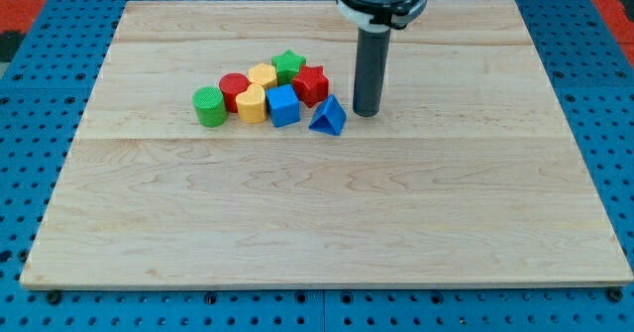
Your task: Slide the blue triangle vertically below the yellow heart
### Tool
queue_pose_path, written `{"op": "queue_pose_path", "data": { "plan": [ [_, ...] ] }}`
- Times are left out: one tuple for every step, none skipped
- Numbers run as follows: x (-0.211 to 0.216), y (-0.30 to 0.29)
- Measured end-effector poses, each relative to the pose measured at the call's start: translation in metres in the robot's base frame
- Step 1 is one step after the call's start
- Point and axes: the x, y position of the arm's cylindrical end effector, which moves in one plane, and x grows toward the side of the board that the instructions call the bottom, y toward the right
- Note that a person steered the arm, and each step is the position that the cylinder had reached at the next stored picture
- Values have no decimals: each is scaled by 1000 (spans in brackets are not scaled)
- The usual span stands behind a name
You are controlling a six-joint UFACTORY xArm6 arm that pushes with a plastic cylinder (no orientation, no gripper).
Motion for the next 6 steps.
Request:
{"op": "queue_pose_path", "data": {
  "plan": [
    [-10,-15],
    [-6,-36],
    [15,-56],
    [48,-57],
    [67,-85],
    [92,-105]
  ]
}}
